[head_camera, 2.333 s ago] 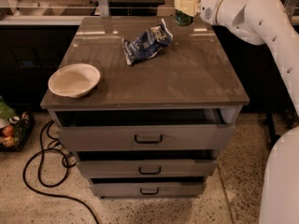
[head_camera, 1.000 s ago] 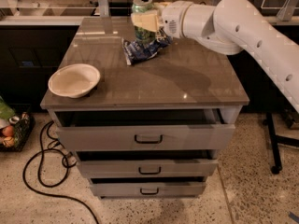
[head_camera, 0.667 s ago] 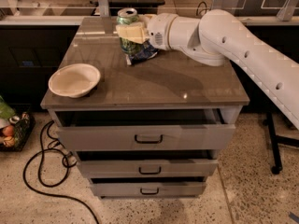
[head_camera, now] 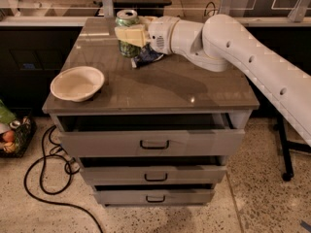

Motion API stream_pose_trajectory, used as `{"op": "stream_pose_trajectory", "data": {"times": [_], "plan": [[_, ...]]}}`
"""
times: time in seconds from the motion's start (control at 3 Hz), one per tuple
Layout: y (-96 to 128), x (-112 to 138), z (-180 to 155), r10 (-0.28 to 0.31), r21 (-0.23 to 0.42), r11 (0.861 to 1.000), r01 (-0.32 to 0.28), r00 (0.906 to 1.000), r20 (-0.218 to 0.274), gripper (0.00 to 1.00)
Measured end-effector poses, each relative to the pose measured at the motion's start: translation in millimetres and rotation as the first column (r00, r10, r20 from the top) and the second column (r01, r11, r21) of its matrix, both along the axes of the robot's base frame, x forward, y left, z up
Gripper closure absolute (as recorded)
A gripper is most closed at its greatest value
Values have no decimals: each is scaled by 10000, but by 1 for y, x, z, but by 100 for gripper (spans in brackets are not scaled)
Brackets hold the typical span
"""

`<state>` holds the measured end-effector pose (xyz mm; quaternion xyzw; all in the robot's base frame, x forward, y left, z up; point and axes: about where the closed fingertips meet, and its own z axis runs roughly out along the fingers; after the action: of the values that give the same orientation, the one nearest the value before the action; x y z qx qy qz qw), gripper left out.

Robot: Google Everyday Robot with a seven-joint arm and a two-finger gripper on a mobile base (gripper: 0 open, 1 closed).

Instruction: Place green can into paper bowl

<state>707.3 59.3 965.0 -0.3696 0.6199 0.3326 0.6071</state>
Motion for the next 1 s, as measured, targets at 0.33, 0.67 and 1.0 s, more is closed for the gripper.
{"op": "stream_pose_trajectory", "data": {"times": [0.33,0.67,1.0], "plan": [[26,-15,2,568,441,9974,-574,9983,152,100],[56,-32,0,1209,482,9914,-1214,9926,128,100],[82,-48,-11,1637,221,9863,-1633,9863,-206,100]]}}
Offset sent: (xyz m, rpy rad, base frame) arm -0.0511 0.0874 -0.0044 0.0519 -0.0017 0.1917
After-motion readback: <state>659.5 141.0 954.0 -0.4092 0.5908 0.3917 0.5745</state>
